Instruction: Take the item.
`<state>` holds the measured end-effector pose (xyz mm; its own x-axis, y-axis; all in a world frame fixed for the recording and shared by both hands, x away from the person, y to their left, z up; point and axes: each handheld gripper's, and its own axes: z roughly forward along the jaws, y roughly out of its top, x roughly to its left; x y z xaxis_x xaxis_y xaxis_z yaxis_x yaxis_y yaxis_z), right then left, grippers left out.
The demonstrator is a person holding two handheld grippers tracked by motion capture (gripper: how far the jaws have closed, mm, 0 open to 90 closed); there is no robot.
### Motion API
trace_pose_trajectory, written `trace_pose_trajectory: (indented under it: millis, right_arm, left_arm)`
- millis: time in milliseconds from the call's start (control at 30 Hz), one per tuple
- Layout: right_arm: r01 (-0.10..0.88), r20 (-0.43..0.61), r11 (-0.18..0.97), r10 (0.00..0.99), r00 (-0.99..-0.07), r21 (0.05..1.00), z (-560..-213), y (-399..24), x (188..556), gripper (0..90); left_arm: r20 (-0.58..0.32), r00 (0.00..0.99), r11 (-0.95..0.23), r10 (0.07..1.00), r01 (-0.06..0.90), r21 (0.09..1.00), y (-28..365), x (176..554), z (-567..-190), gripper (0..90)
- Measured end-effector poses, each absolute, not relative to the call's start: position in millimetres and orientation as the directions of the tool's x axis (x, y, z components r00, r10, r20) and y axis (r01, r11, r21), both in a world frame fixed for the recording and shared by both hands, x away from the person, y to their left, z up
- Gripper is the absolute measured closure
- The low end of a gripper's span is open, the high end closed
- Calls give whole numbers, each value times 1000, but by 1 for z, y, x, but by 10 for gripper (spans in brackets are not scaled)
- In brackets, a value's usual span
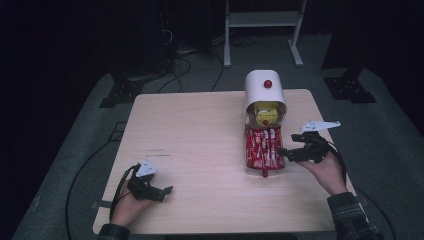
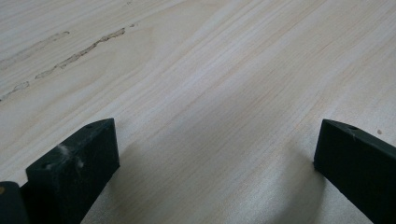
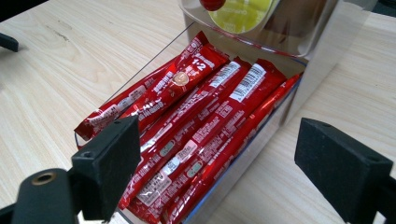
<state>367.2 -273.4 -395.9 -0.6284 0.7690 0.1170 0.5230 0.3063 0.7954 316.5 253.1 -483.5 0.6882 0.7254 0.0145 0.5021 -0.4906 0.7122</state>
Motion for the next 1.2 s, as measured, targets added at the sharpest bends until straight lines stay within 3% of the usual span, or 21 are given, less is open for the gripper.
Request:
trace_pose_trajectory:
  millis: [533,733,767,933,1200]
  right_arm:
    - [508,100,332,754,-650,795,-399,-253,375,169]
    - [500,94,335,751,-654,799,-401,-246,377,246]
    - [494,84,340,753,-653,800,-402,-243,377,298]
    - [488,55,367,753,-655,792,-404,-237,377,379]
    - [493,44,374,761,-647,786,-408,-232,378,459]
  left_arm:
    - [15,688,-491,726,502,712,253,316,-484,0]
    - [16,688,-491,726,502,712,253,316,-484,0]
    - [17,689,-494,725,501,711,254,316,-483,0]
    - [17,688,-493,725,502,711,254,315,-483,0]
    - [17,688,-493,725,502,711,254,315,-483,0]
